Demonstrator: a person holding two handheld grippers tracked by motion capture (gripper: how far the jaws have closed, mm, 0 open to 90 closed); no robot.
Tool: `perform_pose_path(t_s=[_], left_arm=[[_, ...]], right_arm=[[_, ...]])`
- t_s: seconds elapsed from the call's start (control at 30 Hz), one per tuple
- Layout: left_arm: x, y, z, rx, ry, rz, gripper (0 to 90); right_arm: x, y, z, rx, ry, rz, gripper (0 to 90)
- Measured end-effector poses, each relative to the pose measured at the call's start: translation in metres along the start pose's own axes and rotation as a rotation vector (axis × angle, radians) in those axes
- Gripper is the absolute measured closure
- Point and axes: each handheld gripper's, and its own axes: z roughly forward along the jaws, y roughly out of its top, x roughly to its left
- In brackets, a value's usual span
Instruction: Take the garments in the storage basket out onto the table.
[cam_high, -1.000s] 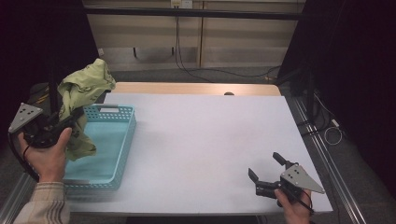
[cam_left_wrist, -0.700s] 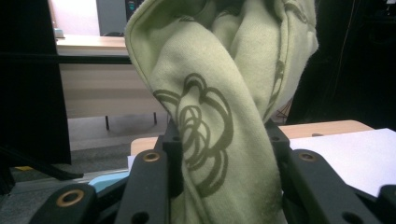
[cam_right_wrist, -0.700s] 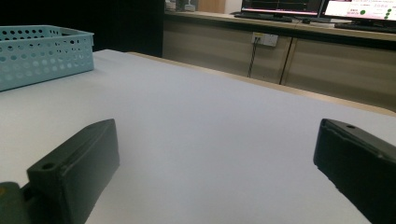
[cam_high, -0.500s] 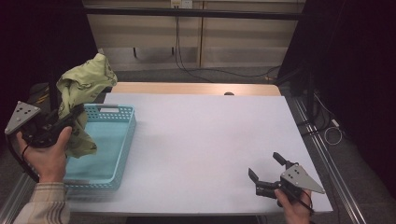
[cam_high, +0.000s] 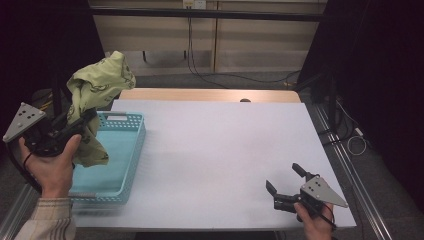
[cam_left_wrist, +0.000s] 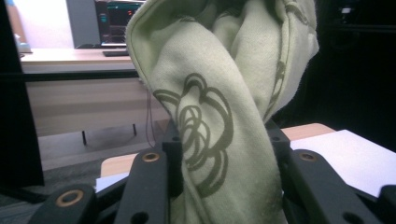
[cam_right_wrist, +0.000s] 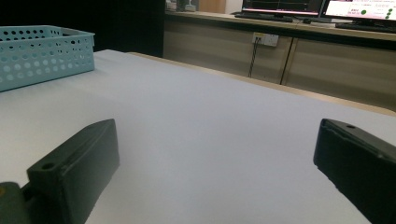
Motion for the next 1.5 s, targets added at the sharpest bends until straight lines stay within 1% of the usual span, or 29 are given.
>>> perform_pose_path(t_s=[0.07,0.1,0.2,0.23,0.4,0.47,0.5,0.53,0.57,0.6,0.63,0.73,0.77,0.8,0.93,0.97,1.03,1.13,1.17,1.2,1.23,1.27,1.3,1.33,1.37,1.4,1.43,1.47,1.5], left_arm=[[-0.003,0.002,0.000,-0.006,-0.012,-0.003,63.9],[-0.004,0.003,0.000,-0.001,-0.017,0.005,63.8],[-0.008,0.004,0.002,0.002,-0.038,0.005,63.8],[-0.008,0.005,0.004,0.011,-0.045,0.011,63.8],[-0.016,0.009,0.011,0.022,-0.059,0.031,63.8],[-0.018,0.010,0.013,0.022,-0.065,0.033,63.8],[-0.019,0.011,0.014,0.016,-0.069,0.028,63.8],[-0.019,0.013,0.015,0.019,-0.072,0.037,63.8],[-0.020,0.014,0.016,0.014,-0.078,0.025,63.8],[-0.021,0.014,0.017,0.016,-0.080,0.029,63.8],[-0.023,0.014,0.019,0.011,-0.081,0.017,63.8],[-0.028,0.015,0.023,0.018,-0.095,0.031,63.8],[-0.030,0.015,0.025,0.016,-0.100,0.023,63.8],[-0.032,0.015,0.026,0.017,-0.106,0.033,63.8],[-0.041,0.018,0.032,0.017,-0.123,0.039,63.8],[-0.043,0.019,0.034,0.012,-0.127,0.032,63.7],[-0.046,0.021,0.036,0.013,-0.142,0.037,63.7],[-0.052,0.024,0.039,0.008,-0.151,0.041,63.7],[-0.053,0.024,0.040,0.017,-0.154,0.051,63.7],[-0.054,0.024,0.041,0.014,-0.168,0.037,63.7],[-0.055,0.024,0.042,0.027,-0.181,0.039,63.8],[-0.058,0.024,0.045,0.008,-0.192,0.013,63.7],[-0.055,0.024,0.043,0.057,-0.191,0.093,63.7],[-0.059,0.023,0.046,0.042,-0.187,0.070,63.7],[-0.063,0.022,0.049,0.014,-0.190,0.022,63.8],[-0.061,0.022,0.049,0.037,-0.198,0.054,63.7],[-0.063,0.022,0.050,0.032,-0.202,0.044,63.8],[-0.065,0.022,0.051,0.029,-0.203,0.045,63.7],[-0.068,0.021,0.052,0.019,-0.203,0.030,63.7]], right_arm=[[0.000,0.000,0.000,0.000,0.000,0.002,0.0],[0.000,0.000,0.000,0.000,0.000,0.004,0.0],[0.001,0.000,0.000,-0.001,0.001,0.004,0.0],[0.001,0.000,0.000,-0.001,0.001,0.004,0.0],[0.001,0.000,0.001,0.000,0.002,0.003,0.0],[0.000,0.000,0.001,0.001,0.000,0.000,0.0],[0.000,0.000,0.001,0.000,0.000,0.000,0.0],[0.000,0.000,0.001,0.001,-0.001,0.001,0.0],[0.000,0.000,0.001,-0.001,0.003,0.003,0.0],[0.001,0.000,0.001,0.002,-0.002,0.002,0.0],[0.001,0.000,0.001,0.000,0.001,0.003,0.0],[0.000,0.000,0.001,0.001,0.000,-0.001,0.0],[0.000,0.000,0.001,0.001,0.000,-0.001,0.0],[0.000,0.000,0.001,-0.001,0.001,0.002,0.0],[0.000,0.000,0.000,0.001,-0.001,0.001,0.0],[0.000,0.000,0.000,0.001,0.000,0.004,0.0],[0.000,0.000,0.000,0.003,-0.002,0.000,0.0],[0.000,0.000,0.000,0.002,-0.001,-0.001,0.0],[0.000,0.000,0.000,0.001,0.000,-0.001,0.0],[0.000,0.000,0.000,0.002,-0.001,-0.001,0.0],[0.000,0.000,0.000,0.002,0.001,0.000,0.0],[0.000,0.000,0.000,0.002,0.001,0.000,0.0],[0.000,0.000,0.000,0.001,0.002,-0.001,0.0],[0.000,0.000,0.000,0.001,0.002,0.001,0.0],[0.000,0.000,0.000,0.000,0.002,0.003,0.0],[0.000,0.000,0.000,0.001,0.002,0.002,0.0],[0.000,0.000,0.000,0.001,0.002,0.003,0.0],[0.000,0.000,0.000,0.001,0.002,0.003,0.0],[0.000,0.000,0.000,-0.001,0.003,0.001,0.0]])
